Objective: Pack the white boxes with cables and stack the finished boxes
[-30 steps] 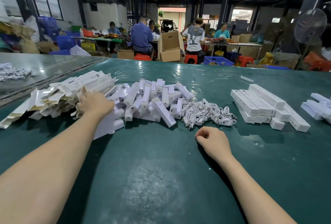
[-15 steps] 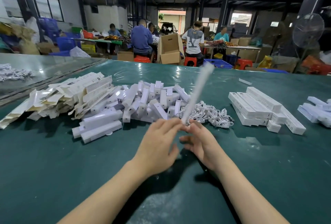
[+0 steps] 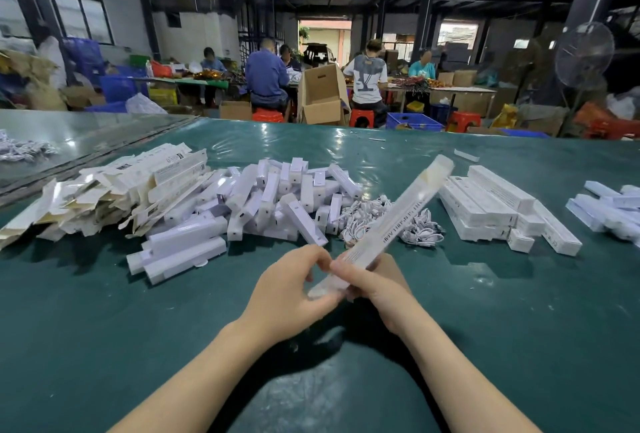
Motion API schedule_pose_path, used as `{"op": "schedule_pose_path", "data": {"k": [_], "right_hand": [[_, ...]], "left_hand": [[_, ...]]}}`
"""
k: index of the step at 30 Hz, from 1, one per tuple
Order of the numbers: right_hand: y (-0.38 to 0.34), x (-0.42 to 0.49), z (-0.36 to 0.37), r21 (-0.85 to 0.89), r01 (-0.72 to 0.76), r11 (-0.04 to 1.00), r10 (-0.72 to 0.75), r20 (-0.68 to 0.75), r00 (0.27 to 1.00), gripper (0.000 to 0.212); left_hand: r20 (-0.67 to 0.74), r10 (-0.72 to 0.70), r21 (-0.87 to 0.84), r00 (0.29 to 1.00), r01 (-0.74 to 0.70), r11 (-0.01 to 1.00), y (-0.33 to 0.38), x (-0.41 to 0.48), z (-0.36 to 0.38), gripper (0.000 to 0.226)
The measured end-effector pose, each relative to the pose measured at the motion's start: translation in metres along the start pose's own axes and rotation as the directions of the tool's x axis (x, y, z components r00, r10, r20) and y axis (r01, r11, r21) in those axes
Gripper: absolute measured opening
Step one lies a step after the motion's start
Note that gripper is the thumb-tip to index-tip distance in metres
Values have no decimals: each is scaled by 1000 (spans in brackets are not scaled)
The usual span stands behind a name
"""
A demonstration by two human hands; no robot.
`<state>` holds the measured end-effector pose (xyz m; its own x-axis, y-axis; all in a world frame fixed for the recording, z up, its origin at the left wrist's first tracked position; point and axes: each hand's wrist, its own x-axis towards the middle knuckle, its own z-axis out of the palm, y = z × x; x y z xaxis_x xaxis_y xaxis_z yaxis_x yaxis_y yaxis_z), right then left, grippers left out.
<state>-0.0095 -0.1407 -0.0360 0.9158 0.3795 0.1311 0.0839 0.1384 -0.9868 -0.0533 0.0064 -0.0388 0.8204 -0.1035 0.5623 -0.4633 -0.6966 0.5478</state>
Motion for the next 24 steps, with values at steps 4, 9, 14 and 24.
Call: {"op": "schedule_pose_path", "data": {"k": [4,9,14,24], "right_hand": [[3,1,6,134,-9,991,27,-140,990,10],[2,4,7,129,-32,991,45,-98,994,19],[0,7,2,364,-109,925,129,-30,991,41],[-5,6,-13,602,-154,784,315,-172,934,17]], "left_hand": [[105,-132,-232,986,153,961,5,0,6,31],[131,-318,-564,939,334,755,6,4,6,16],[286,-381,-711,879,461,531,2,7,0,15],[202,-289,-424,936,350,835,4,1,1,11]]}}
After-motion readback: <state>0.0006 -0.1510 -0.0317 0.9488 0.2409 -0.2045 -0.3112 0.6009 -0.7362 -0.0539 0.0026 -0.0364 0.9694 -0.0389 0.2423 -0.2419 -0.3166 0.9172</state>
